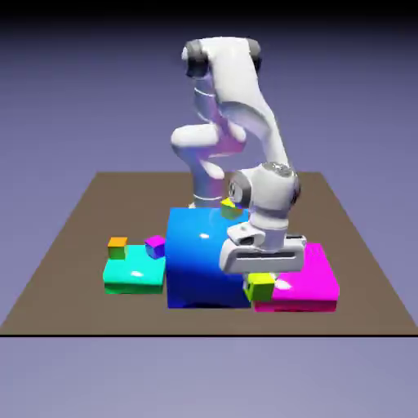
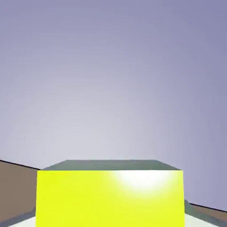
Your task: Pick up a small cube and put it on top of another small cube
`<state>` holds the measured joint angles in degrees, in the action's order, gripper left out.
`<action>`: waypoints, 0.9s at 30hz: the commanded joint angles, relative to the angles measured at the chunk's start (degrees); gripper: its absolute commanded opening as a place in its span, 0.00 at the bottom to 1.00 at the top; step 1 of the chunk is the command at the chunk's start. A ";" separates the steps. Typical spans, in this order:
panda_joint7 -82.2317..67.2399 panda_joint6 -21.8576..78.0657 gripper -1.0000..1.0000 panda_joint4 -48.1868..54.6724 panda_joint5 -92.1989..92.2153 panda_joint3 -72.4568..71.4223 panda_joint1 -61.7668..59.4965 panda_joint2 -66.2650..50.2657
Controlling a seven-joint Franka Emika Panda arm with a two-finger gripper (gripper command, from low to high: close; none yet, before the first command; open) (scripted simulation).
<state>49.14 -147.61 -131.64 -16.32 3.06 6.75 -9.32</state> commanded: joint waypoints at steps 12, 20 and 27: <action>-19.60 2.49 0.00 -20.78 3.66 15.48 -23.95 24.26; -23.87 -5.27 0.00 -27.78 11.59 20.51 -27.84 23.66; -26.56 -10.82 1.00 -28.25 15.26 20.74 -26.99 18.33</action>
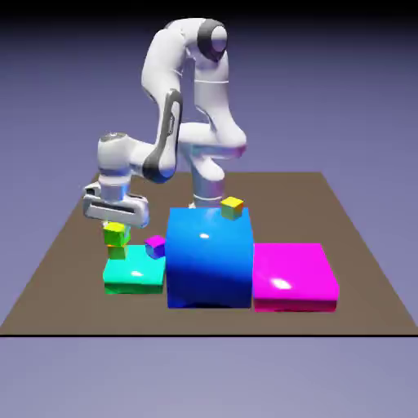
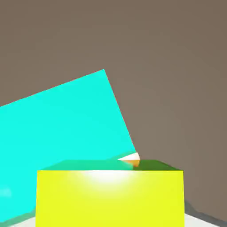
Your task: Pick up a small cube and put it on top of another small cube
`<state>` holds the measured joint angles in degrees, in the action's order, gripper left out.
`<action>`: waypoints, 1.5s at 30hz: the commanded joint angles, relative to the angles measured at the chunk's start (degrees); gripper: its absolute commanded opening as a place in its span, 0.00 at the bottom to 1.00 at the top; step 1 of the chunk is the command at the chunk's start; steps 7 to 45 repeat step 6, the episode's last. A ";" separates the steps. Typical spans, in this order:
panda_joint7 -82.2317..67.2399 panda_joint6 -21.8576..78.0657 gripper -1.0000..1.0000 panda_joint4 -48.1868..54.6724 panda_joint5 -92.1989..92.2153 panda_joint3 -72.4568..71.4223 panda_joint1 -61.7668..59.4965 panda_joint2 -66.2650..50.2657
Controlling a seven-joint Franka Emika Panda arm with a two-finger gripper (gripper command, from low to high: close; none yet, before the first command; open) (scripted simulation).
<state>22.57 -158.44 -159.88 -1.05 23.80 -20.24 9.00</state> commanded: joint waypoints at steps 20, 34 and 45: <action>5.83 12.03 1.00 1.02 -7.97 -0.49 -1.83 11.56; 5.83 12.03 1.00 1.02 -7.97 -0.49 -1.83 11.56; 5.83 12.03 1.00 1.02 -7.97 -0.49 -1.83 11.56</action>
